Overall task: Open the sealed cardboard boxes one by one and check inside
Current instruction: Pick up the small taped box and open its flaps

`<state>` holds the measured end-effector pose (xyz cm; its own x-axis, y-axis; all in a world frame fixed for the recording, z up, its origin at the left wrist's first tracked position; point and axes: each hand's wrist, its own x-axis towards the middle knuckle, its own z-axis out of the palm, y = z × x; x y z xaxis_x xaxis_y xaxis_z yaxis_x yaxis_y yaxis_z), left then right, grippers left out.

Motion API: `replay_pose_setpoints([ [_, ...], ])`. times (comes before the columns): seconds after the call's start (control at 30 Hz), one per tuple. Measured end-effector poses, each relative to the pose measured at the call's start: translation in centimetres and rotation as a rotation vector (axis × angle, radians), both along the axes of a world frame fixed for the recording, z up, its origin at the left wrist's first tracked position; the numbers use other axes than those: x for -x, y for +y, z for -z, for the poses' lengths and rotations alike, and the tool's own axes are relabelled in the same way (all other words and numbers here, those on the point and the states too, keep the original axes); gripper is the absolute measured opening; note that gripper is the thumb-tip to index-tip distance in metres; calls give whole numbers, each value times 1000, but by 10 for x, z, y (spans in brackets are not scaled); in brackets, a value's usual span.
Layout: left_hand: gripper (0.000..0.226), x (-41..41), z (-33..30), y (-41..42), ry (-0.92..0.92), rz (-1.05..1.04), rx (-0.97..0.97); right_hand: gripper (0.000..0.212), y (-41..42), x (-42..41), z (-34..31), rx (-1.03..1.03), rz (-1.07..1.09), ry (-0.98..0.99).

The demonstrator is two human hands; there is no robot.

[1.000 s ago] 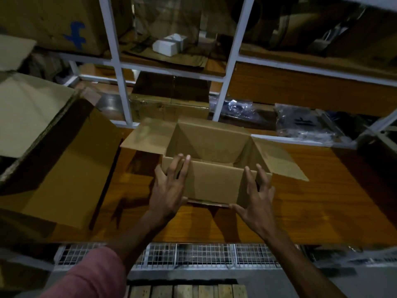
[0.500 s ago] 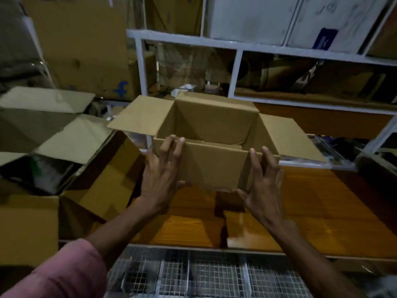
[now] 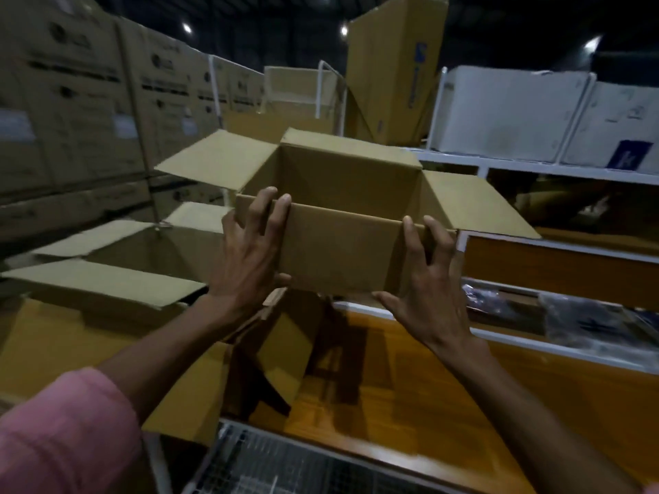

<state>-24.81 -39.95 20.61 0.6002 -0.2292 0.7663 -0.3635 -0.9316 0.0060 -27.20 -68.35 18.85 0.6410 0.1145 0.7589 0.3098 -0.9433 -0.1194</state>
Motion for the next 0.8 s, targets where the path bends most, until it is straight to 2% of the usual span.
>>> replay_pose_setpoints([
  [0.23, 138, -42, -4, 155, 15, -123, -17, 127, 152, -56, -7, 29, -80, -1],
  [0.43, 130, -98, -5, 301, 45, -178, -46, 102, 292, -115, -3, -44, -133, 7],
  [0.5, 129, -115, -3, 333, 80, -189, -41, 106, 329, -132, -4, -14, -102, 57],
  [0.63, 132, -145, 7, 374, 141, -165, 19, 129, 381, -157, 0, 87, 19, 159],
  [0.8, 133, -171, 21, 399, 198, -147, 45, 134, 407, -181, 12, 162, 77, 134],
])
